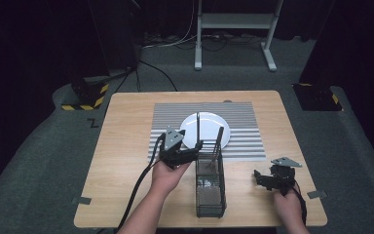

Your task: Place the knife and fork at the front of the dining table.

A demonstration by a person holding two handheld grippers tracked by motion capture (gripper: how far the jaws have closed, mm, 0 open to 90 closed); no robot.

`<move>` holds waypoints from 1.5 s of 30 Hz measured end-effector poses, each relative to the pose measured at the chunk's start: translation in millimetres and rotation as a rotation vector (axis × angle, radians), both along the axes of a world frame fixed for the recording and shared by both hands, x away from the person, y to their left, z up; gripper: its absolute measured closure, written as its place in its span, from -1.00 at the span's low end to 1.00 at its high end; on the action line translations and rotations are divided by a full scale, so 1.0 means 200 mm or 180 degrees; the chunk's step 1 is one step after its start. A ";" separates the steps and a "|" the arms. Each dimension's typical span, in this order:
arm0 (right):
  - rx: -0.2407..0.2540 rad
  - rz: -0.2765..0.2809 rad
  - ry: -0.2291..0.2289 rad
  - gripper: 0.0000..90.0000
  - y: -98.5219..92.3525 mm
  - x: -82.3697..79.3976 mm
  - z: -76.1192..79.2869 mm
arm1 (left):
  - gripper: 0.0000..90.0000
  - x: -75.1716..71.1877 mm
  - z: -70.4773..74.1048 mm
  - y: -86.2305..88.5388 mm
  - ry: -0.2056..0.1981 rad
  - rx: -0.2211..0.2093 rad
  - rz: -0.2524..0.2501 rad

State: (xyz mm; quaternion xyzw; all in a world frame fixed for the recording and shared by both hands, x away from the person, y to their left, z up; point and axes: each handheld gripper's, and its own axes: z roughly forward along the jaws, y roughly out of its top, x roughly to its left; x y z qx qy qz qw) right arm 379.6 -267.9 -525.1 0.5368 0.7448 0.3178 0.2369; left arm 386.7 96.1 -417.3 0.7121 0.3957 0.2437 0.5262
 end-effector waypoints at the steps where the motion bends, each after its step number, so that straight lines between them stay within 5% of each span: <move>1: 0.0000 0.0000 0.0000 -0.79 0.00 0.00 0.00 | -0.33 0.00 0.00 0.00 0.0000 0.0000 0.0000; 7: -0.0001 0.0033 -0.0006 -0.79 0.00 0.00 0.00 | 0.09 0.03 -0.01 -0.03 -0.0056 -0.0087 -0.0001; 18: -0.0001 0.0047 -0.0004 -0.79 0.00 0.00 0.00 | 0.72 0.00 -0.03 -0.09 -0.0085 -0.0021 0.0075; 24: 0.0000 0.0056 0.0001 -0.79 0.00 0.00 0.00 | 0.78 -0.03 -0.03 -0.10 -0.0054 -0.0212 0.0163; 36: -0.0001 0.0063 0.0000 -0.79 0.00 0.00 0.00 | 0.80 -0.11 -0.03 -0.13 -0.0155 -0.0221 0.0269; 45: 0.0000 0.0072 -0.0003 -0.79 0.00 0.00 0.00 | 0.81 -0.16 0.07 -0.13 -0.0336 -0.0363 0.0181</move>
